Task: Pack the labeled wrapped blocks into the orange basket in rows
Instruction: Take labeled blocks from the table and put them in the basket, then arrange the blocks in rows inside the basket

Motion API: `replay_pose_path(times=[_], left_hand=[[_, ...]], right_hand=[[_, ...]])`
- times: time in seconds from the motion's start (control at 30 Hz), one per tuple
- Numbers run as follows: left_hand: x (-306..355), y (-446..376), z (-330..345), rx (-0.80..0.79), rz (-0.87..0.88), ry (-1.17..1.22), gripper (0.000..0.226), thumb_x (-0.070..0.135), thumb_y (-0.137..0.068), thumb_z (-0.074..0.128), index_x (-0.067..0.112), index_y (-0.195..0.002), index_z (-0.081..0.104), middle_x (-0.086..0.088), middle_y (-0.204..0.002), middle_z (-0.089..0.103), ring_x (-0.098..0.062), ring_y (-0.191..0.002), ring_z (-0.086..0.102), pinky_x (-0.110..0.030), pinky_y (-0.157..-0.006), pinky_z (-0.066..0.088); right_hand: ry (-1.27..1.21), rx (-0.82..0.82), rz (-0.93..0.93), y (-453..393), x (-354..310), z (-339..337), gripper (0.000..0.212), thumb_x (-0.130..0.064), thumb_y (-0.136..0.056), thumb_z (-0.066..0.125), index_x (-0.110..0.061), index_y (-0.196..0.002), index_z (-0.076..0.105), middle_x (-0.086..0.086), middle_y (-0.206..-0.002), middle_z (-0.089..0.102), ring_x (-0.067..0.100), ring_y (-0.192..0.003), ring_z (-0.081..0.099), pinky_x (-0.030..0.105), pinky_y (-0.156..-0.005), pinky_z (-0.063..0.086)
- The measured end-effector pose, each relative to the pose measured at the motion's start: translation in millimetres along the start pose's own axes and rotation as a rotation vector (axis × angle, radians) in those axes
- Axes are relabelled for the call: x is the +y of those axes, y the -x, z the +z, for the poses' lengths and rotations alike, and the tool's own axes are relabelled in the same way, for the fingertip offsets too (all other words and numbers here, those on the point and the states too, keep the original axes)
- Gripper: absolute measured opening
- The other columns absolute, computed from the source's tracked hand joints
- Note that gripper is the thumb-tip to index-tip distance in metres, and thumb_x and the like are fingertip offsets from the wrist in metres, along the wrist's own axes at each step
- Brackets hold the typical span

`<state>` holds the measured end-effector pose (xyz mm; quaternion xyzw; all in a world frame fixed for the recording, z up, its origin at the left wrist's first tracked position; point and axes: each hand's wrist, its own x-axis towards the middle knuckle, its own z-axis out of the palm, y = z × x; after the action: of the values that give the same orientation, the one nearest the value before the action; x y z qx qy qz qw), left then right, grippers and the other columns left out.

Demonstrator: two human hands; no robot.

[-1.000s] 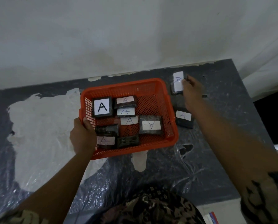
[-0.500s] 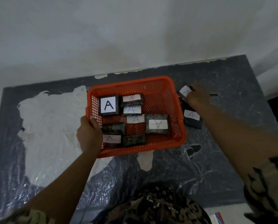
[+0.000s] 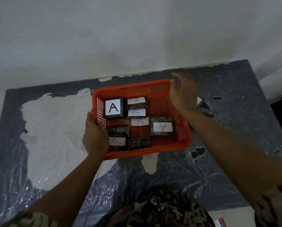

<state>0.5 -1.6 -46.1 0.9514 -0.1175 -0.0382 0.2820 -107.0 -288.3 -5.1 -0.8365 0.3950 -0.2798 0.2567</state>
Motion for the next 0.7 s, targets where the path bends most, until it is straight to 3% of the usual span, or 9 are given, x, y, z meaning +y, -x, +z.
replay_pose_path(times=[0.17,0.27,0.43,0.57,0.7], left_hand=[[10,-10,-2,0.003,0.295,-0.200,0.052,0.037,-0.102,0.035,0.015,-0.149,0.026,-0.011,-0.156,0.029,-0.030,-0.144,0.024,-0.051,-0.114,0.021],[27,-37,2,-0.089,0.454,-0.218,0.052,0.037,-0.100,0.043,0.012,-0.145,0.036,-0.010,-0.152,0.036,-0.027,-0.144,0.027,-0.052,-0.115,0.022],[55,-98,10,-0.238,0.670,-0.247,0.052,0.043,-0.096,0.050,0.014,-0.138,0.048,-0.010,-0.142,0.050,-0.028,-0.132,0.043,-0.048,-0.111,0.031],[59,-137,15,-0.322,0.664,-0.267,0.055,0.051,-0.095,0.046,0.017,-0.138,0.048,-0.013,-0.138,0.053,-0.032,-0.124,0.050,-0.049,-0.106,0.037],[50,-163,15,-0.437,0.655,-0.217,0.055,0.062,-0.094,0.035,0.021,-0.118,0.063,-0.008,-0.098,0.070,-0.026,-0.084,0.066,-0.034,-0.072,0.049]], right_hand=[[-0.086,-0.211,-0.029,34,-30,26,0.027,-0.034,-0.096,0.052,-0.022,-0.117,0.064,-0.004,-0.109,0.067,0.010,-0.098,0.061,0.027,-0.085,0.051],[-0.061,-0.416,0.053,46,-30,45,0.035,-0.040,-0.093,0.057,-0.021,-0.121,0.063,-0.001,-0.115,0.068,0.016,-0.104,0.063,0.034,-0.088,0.053],[-0.170,-0.575,0.228,48,-24,65,0.018,-0.044,-0.086,0.068,-0.030,-0.097,0.065,-0.011,-0.090,0.067,0.012,-0.083,0.064,0.022,-0.064,0.047],[-0.220,-0.623,0.367,49,-19,79,0.034,-0.040,-0.080,0.076,-0.028,-0.110,0.067,-0.007,-0.103,0.071,0.013,-0.093,0.065,0.031,-0.081,0.055],[-0.307,-0.589,0.457,51,-19,88,0.039,-0.030,-0.076,0.082,-0.024,-0.111,0.066,-0.008,-0.108,0.069,0.011,-0.097,0.063,0.020,-0.077,0.047]])
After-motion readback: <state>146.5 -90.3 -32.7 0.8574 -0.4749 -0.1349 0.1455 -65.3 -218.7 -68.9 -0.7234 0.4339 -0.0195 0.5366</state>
